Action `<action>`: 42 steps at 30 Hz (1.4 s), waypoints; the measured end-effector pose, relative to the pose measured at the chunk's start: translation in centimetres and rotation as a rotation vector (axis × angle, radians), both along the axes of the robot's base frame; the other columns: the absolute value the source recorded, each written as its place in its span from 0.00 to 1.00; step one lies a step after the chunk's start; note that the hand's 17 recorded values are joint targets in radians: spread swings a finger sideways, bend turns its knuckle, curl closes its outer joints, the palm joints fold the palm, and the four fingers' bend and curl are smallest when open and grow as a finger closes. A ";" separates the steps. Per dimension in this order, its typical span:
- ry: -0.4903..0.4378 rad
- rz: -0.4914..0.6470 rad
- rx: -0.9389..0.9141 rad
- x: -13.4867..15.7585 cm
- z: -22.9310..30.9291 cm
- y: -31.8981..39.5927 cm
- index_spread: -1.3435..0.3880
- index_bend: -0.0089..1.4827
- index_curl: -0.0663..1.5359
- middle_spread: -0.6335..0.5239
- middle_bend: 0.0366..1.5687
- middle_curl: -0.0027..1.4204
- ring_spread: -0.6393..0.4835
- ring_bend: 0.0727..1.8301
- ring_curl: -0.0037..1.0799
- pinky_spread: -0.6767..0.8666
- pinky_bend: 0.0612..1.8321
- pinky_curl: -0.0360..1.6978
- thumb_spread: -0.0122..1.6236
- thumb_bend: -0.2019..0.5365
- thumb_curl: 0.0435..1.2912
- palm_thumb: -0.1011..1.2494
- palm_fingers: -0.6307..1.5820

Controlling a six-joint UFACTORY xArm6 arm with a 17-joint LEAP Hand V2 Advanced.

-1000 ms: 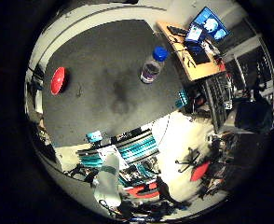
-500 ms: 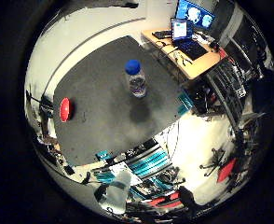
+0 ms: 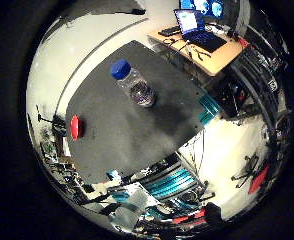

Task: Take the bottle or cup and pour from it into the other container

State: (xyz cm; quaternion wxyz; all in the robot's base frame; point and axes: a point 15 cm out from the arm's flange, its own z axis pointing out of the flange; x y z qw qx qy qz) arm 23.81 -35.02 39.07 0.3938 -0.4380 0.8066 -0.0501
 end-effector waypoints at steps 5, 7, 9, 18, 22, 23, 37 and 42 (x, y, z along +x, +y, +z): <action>-0.013 -0.018 0.055 -0.5 -2.5 -2.1 0.63 0.11 0.21 0.58 0.18 0.27 0.71 0.26 0.19 0.73 0.48 0.02 0.67 0.24 0.26 0.50 0.36; -0.014 -0.013 0.064 -0.5 -3.1 -2.8 0.63 0.12 0.21 0.58 0.19 0.27 0.71 0.25 0.19 0.73 0.47 0.02 0.67 0.24 0.25 0.49 0.35; -0.011 -0.013 0.088 -0.4 -4.2 -3.5 0.64 0.12 0.22 0.58 0.19 0.26 0.72 0.25 0.19 0.73 0.46 0.02 0.67 0.24 0.25 0.49 0.35; -0.009 -0.016 0.136 0.0 -7.2 -6.5 0.64 0.11 0.22 0.59 0.19 0.26 0.73 0.23 0.20 0.73 0.44 0.02 0.67 0.24 0.24 0.48 0.35; -0.007 -0.024 0.146 0.1 -8.4 -7.6 0.64 0.11 0.22 0.59 0.19 0.25 0.73 0.23 0.20 0.73 0.43 0.02 0.67 0.24 0.24 0.48 0.35; -0.006 -0.025 0.150 0.1 -8.8 -7.8 0.64 0.11 0.22 0.59 0.19 0.25 0.73 0.22 0.20 0.73 0.43 0.02 0.67 0.24 0.24 0.48 0.35; -0.001 0.007 0.144 1.3 -12.8 -9.0 0.65 0.11 0.22 0.59 0.18 0.25 0.72 0.22 0.21 0.72 0.42 0.02 0.66 0.24 0.24 0.48 0.35; 0.002 0.019 0.166 1.7 -14.3 -8.8 0.65 0.11 0.22 0.60 0.18 0.25 0.71 0.22 0.21 0.72 0.42 0.02 0.66 0.24 0.23 0.48 0.35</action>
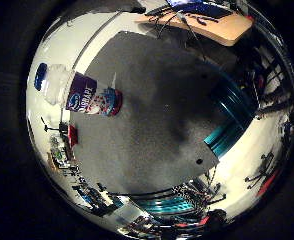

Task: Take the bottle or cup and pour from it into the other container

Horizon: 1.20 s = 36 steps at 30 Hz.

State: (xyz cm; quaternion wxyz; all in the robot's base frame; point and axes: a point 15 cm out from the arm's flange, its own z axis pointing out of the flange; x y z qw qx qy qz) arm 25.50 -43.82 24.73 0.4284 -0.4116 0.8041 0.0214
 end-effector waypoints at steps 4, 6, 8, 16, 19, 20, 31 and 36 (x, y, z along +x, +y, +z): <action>0.006 -0.001 0.012 0.3 -1.1 -0.1 0.65 0.11 0.22 0.59 0.18 0.25 0.71 0.22 0.22 0.72 0.42 0.02 0.66 0.24 0.23 0.48 0.35; 0.008 -0.001 0.025 0.4 -1.7 0.0 0.65 0.11 0.22 0.59 0.18 0.25 0.71 0.23 0.22 0.72 0.41 0.02 0.66 0.24 0.23 0.48 0.35; 0.010 0.001 0.038 0.4 -2.4 0.1 0.65 0.11 0.22 0.59 0.18 0.25 0.71 0.23 0.22 0.72 0.41 0.02 0.65 0.24 0.22 0.48 0.35; 0.018 0.013 0.058 1.3 -3.9 0.4 0.65 0.11 0.21 0.59 0.18 0.25 0.70 0.24 0.22 0.72 0.42 0.02 0.65 0.24 0.23 0.48 0.36; 0.018 0.021 0.062 1.7 -4.0 0.7 0.65 0.11 0.21 0.58 0.18 0.25 0.70 0.25 0.22 0.71 0.42 0.02 0.65 0.24 0.23 0.48 0.36; 0.014 0.022 0.063 2.0 -3.9 0.8 0.65 0.11 0.21 0.58 0.18 0.25 0.70 0.25 0.22 0.71 0.42 0.02 0.65 0.24 0.23 0.48 0.36; -0.013 0.067 0.075 5.4 -3.5 2.5 0.65 0.11 0.21 0.57 0.19 0.26 0.68 0.29 0.22 0.70 0.43 0.02 0.64 0.24 0.23 0.49 0.38; -0.008 0.084 0.064 6.7 -3.6 3.1 0.66 0.12 0.22 0.56 0.19 0.26 0.66 0.30 0.22 0.69 0.43 0.02 0.64 0.24 0.23 0.50 0.39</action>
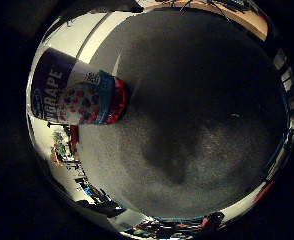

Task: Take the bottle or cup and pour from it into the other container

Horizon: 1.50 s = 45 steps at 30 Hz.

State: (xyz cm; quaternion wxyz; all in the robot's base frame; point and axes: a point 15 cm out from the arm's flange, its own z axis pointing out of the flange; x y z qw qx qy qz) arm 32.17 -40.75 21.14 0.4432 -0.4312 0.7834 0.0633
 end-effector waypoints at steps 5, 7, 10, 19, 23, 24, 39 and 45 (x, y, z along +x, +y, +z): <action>0.003 0.025 -0.008 1.2 -0.2 0.8 0.66 0.12 0.22 0.54 0.21 0.26 0.62 0.34 0.23 0.67 0.43 0.01 0.64 0.24 0.23 0.52 0.43; 0.003 0.033 -0.007 1.5 -0.3 1.1 0.66 0.12 0.22 0.52 0.23 0.27 0.59 0.37 0.23 0.63 0.43 0.01 0.64 0.25 0.24 0.54 0.47; 0.003 0.041 -0.004 1.7 -0.4 1.5 0.65 0.13 0.24 0.47 0.31 0.30 0.52 0.44 0.26 0.52 0.45 0.01 0.64 0.26 0.26 0.59 0.56; -0.010 0.081 0.009 2.1 -0.9 2.5 0.59 0.24 0.34 0.39 0.46 0.41 0.40 0.56 0.38 0.17 0.60 0.06 0.58 0.25 0.34 0.75 0.81; -0.018 0.098 0.007 2.2 -1.0 2.8 0.59 0.38 0.42 0.42 0.55 0.46 0.41 0.59 0.42 0.16 0.64 0.10 0.55 0.25 0.35 0.80 0.85; -0.022 0.102 0.003 2.2 -0.9 2.8 0.59 0.43 0.45 0.42 0.58 0.47 0.41 0.61 0.44 0.17 0.66 0.12 0.54 0.25 0.36 0.82 0.84; -0.125 0.219 0.022 3.6 2.7 6.1 0.62 0.73 0.59 0.40 0.80 0.60 0.36 0.74 0.63 0.28 0.79 0.29 0.41 0.26 0.54 0.91 0.75; -0.142 0.277 -0.054 4.9 6.4 8.1 0.63 0.78 0.60 0.39 0.84 0.64 0.33 0.73 0.72 0.30 0.82 0.35 0.38 0.25 0.60 0.91 0.73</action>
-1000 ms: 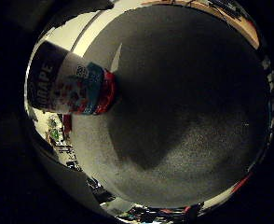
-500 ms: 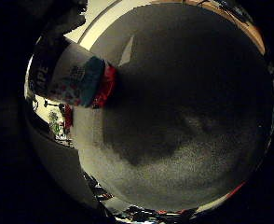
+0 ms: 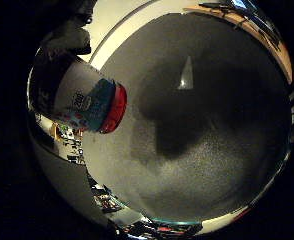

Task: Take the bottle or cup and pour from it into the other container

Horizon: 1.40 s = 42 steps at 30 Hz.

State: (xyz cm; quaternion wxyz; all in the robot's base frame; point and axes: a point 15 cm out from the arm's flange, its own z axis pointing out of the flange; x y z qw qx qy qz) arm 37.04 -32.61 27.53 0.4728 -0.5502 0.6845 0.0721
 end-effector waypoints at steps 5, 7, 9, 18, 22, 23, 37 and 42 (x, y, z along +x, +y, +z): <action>-0.010 0.058 -0.062 0.7 2.9 3.1 0.64 0.80 0.60 0.39 0.85 0.66 0.32 0.73 0.79 0.31 0.83 0.40 0.36 0.25 0.64 0.90 0.72; -0.006 0.085 -0.091 0.9 4.0 4.7 0.64 0.80 0.60 0.39 0.85 0.67 0.32 0.73 0.81 0.31 0.83 0.41 0.35 0.25 0.65 0.91 0.72; -0.003 0.117 -0.126 1.2 5.3 6.7 0.64 0.81 0.59 0.39 0.85 0.67 0.32 0.73 0.83 0.32 0.82 0.43 0.33 0.26 0.67 0.92 0.72; 0.080 0.193 -0.278 2.8 8.0 15.0 0.64 0.80 0.59 0.39 0.84 0.67 0.32 0.72 0.87 0.32 0.78 0.49 0.30 0.25 0.71 0.92 0.74; 0.108 0.205 -0.314 3.4 9.0 18.5 0.64 0.79 0.58 0.39 0.83 0.67 0.32 0.71 0.88 0.31 0.76 0.51 0.29 0.25 0.72 0.91 0.74; 0.125 0.204 -0.326 3.5 9.2 19.2 0.64 0.79 0.58 0.40 0.83 0.67 0.32 0.71 0.88 0.31 0.75 0.52 0.29 0.25 0.72 0.91 0.75; 0.256 0.308 -0.623 4.0 11.4 27.9 0.64 0.77 0.58 0.40 0.81 0.68 0.31 0.68 0.90 0.30 0.70 0.59 0.26 0.25 0.74 0.90 0.77; 0.274 0.365 -0.770 4.4 11.9 30.3 0.64 0.77 0.58 0.40 0.81 0.68 0.31 0.68 0.91 0.30 0.69 0.60 0.25 0.25 0.74 0.90 0.77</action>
